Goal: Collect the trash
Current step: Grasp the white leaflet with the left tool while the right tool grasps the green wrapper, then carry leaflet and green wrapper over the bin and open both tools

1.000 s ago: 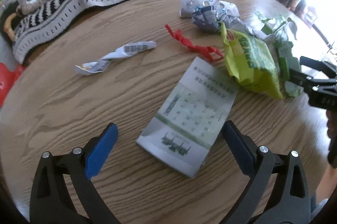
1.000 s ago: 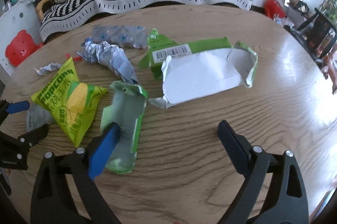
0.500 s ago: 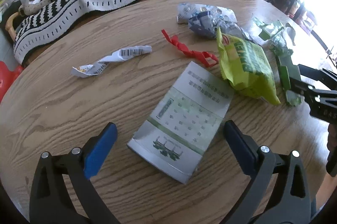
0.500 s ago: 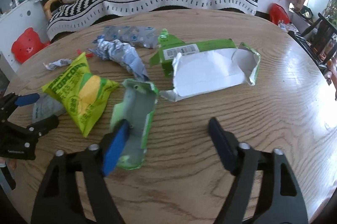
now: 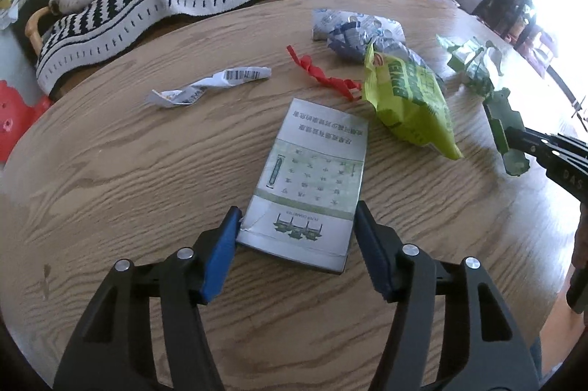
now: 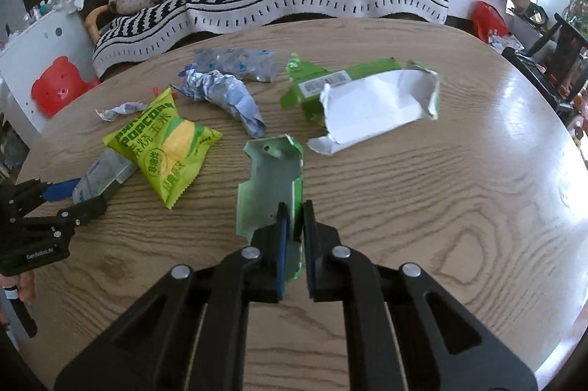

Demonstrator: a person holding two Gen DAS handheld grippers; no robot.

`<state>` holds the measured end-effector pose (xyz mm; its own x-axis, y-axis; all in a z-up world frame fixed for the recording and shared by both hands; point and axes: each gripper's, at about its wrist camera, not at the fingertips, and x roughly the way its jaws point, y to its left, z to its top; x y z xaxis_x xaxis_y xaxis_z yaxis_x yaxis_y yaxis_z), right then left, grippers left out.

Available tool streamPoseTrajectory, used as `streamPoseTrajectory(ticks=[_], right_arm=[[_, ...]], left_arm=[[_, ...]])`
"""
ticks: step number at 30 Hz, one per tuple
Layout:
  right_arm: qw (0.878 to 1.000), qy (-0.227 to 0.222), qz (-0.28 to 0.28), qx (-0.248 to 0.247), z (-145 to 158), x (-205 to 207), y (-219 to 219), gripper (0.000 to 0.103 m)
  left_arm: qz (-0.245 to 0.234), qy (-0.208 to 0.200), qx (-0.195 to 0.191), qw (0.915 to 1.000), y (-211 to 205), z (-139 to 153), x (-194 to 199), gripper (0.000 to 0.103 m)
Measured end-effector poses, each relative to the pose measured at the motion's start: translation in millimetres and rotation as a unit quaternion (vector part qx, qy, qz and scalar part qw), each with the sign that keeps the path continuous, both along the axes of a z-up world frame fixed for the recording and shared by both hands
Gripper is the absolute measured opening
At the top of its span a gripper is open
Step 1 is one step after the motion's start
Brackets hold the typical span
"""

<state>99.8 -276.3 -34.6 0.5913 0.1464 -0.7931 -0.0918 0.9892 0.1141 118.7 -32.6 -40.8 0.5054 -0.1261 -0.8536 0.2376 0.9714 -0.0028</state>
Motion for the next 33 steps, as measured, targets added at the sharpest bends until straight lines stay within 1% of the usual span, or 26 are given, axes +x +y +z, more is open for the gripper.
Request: streamPoseTrajectory(ticks=[6,14,25,33], right_arm=[[1.000,-0.012,-0.006,0.001,13,-11,-7,0.009],[1.000,-0.026,-0.004,0.003,29,-23,-5,0.009],[1.000,-0.027,-0.005,0.010,34,-30,-8,0.009],[1.000,-0.024,-0.008,0.010,34,-40,-9,0.009]], left_arm=[[0.004,-0.020,-0.002,0.9998,-2,18,-10,0.060],[0.008,-0.037,-0.003,0.9993,0,37,-23,0.060],[0.021,-0.062,0.002,0.9979,12,64,-46,0.060],[0.005,-0.065,0.003,0.9978,-5,68,-57,0.060]])
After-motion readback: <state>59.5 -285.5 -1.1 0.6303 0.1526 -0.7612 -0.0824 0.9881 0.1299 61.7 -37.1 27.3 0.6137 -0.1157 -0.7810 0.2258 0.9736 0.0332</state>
